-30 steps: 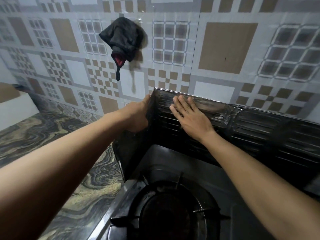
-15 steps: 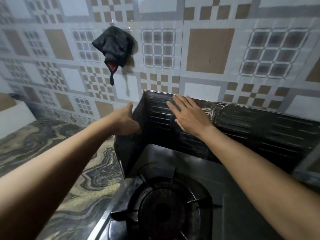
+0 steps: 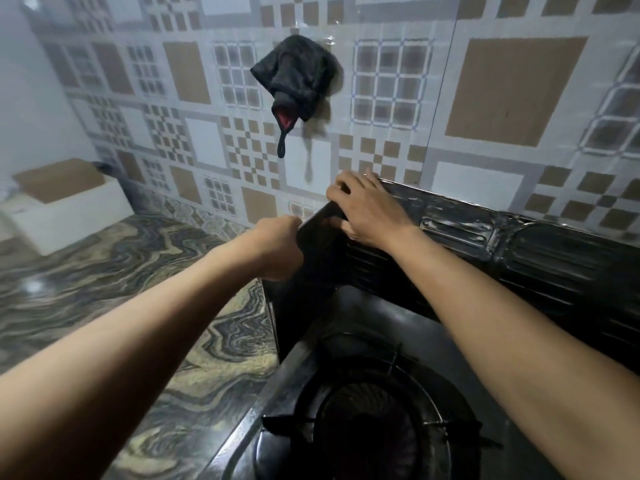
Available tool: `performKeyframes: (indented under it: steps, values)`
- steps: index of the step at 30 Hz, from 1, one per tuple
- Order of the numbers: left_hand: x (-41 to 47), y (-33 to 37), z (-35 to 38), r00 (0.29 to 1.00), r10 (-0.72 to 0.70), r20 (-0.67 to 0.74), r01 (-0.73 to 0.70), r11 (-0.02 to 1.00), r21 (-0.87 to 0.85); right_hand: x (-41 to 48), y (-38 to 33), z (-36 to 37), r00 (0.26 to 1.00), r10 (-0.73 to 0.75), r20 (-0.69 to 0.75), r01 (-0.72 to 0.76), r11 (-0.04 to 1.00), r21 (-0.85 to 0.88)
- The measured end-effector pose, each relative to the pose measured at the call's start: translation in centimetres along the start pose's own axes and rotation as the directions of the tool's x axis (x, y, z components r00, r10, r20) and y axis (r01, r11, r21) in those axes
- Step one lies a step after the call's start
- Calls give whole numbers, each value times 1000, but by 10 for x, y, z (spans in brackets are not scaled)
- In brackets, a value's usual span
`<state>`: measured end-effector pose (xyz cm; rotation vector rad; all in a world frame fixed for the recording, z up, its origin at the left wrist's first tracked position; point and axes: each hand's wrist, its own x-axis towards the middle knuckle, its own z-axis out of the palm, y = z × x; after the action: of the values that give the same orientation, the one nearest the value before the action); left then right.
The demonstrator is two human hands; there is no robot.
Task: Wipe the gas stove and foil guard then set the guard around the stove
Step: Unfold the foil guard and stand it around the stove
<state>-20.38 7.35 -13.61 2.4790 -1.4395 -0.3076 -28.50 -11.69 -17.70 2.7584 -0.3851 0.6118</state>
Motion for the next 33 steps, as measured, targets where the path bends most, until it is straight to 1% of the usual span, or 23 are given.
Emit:
performKeyframes:
  steps: [4, 9, 12, 14, 18, 22, 26, 28, 31, 33]
  values:
    - [0, -6, -2, 999, -7, 46, 9, 999, -36, 1, 1, -7, 999, 9, 33, -8, 999, -37]
    - [-3, -9, -2, 998, 49, 29, -49, 999, -12, 5, 8, -19, 997, -22, 74, 25, 999, -45]
    - [-7, -5, 2, 999, 36, -2, -36, 999, -29, 2, 8, -13, 999, -35, 32, 36, 999, -26]
    - [-7, -4, 4, 999, 29, -30, -29, 999, -18, -2, 8, -5, 1000, -15, 7, 15, 1000, 24]
    - [-8, -9, 4, 994, 104, -16, -105, 994, -30, -9, 11, 8, 1000, 27, -6, -26, 993, 116]
    - [-15, -10, 1, 982, 180, -66, -184, 981, -68, -9, 9, 13, 999, 43, -28, -40, 993, 107]
    - [-15, -12, 4, 980, 174, -93, -178, 983, -45, -6, 6, 15, 997, 61, -48, -58, 996, 64]
    - [-12, -15, 3, 984, 158, -79, -164, 983, -81, -4, 5, 15, 998, 61, -29, -59, 996, 66]
    - [-8, -17, -1, 990, 138, -43, -143, 974, -175, -5, 7, 12, 997, 41, 67, -49, 992, 118]
    - [-7, -15, -2, 990, 140, -33, -144, 974, -178, -11, 12, 6, 994, 25, 106, -38, 992, 124]
